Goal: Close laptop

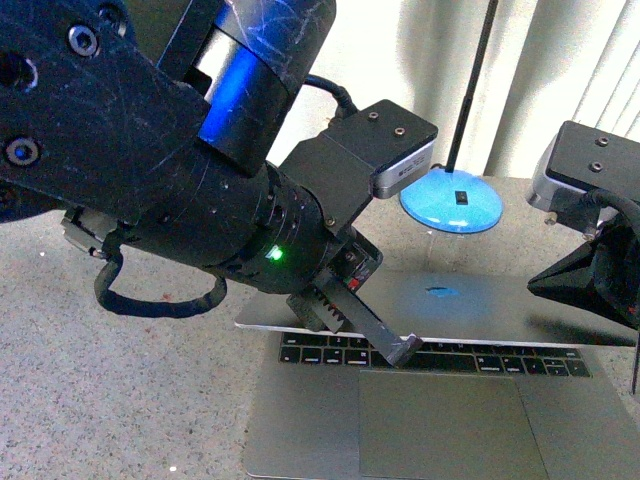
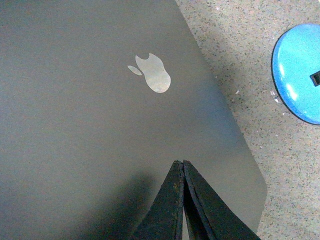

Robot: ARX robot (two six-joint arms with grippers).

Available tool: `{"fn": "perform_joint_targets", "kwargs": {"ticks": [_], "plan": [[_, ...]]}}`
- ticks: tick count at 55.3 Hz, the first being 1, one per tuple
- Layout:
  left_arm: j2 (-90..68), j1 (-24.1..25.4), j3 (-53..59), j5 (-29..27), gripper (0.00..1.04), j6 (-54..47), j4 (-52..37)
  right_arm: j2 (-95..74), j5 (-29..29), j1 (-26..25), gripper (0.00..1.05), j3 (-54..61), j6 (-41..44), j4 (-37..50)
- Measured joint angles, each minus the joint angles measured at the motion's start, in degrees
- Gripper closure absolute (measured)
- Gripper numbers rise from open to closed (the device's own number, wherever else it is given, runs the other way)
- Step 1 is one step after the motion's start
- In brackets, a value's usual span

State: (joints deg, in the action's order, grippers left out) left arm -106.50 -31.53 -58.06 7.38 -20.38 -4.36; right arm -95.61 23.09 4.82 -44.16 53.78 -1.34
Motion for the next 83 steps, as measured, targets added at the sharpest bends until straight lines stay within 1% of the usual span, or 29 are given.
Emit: {"fn": "perform_joint_targets", "kwargs": {"ticks": [52, 83], "plan": [[-4.0, 0.5, 4.2, 1.7, 1.01, 3.1, -6.1, -4.9, -0.5, 2.3, 1.02, 1.6, -0.1, 2.8], [-6.3, 0.6, 8.3, 3.7, 1.01, 5.7, -11.4, -11.6, -0.6, 3.1, 1.02, 5.1, -3.7, 11.0]]}}
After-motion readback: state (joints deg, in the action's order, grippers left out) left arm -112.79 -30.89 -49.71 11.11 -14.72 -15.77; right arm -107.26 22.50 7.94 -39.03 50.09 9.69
